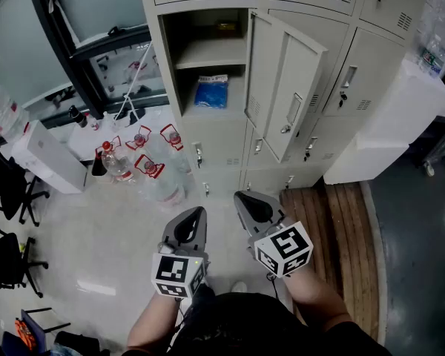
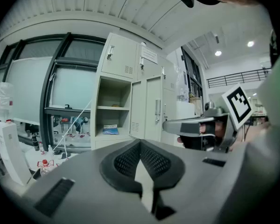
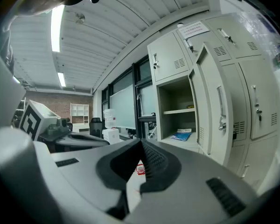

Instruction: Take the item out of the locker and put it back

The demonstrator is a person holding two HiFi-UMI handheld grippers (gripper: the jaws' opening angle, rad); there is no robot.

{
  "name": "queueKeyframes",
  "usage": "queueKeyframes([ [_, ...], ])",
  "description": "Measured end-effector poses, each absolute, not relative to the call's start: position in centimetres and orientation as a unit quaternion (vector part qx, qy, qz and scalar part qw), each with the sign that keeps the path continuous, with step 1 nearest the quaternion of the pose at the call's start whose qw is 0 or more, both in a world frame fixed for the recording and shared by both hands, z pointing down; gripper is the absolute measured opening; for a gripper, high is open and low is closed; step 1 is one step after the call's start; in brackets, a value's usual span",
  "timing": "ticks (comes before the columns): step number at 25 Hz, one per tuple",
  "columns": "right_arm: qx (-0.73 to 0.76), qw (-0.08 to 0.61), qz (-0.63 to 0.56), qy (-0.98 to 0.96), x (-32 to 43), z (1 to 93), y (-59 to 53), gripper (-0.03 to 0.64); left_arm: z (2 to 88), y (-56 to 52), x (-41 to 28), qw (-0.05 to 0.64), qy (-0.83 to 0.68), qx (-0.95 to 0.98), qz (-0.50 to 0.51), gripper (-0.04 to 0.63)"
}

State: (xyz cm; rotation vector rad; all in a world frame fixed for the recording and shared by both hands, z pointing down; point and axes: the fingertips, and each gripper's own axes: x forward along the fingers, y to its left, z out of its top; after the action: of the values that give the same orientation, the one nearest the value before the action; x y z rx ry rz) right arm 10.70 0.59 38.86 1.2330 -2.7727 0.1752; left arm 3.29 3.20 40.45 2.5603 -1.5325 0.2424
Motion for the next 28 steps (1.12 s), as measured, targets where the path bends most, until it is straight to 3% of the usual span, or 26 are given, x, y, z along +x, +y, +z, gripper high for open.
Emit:
queueKeyframes([
  [28,0.424,0.064,0.071,-0.9,5.1,40.5,-3.6,0.0,41.9,-0.3,-3.1,0.081,-0.495,0.859,0.099,0.005],
])
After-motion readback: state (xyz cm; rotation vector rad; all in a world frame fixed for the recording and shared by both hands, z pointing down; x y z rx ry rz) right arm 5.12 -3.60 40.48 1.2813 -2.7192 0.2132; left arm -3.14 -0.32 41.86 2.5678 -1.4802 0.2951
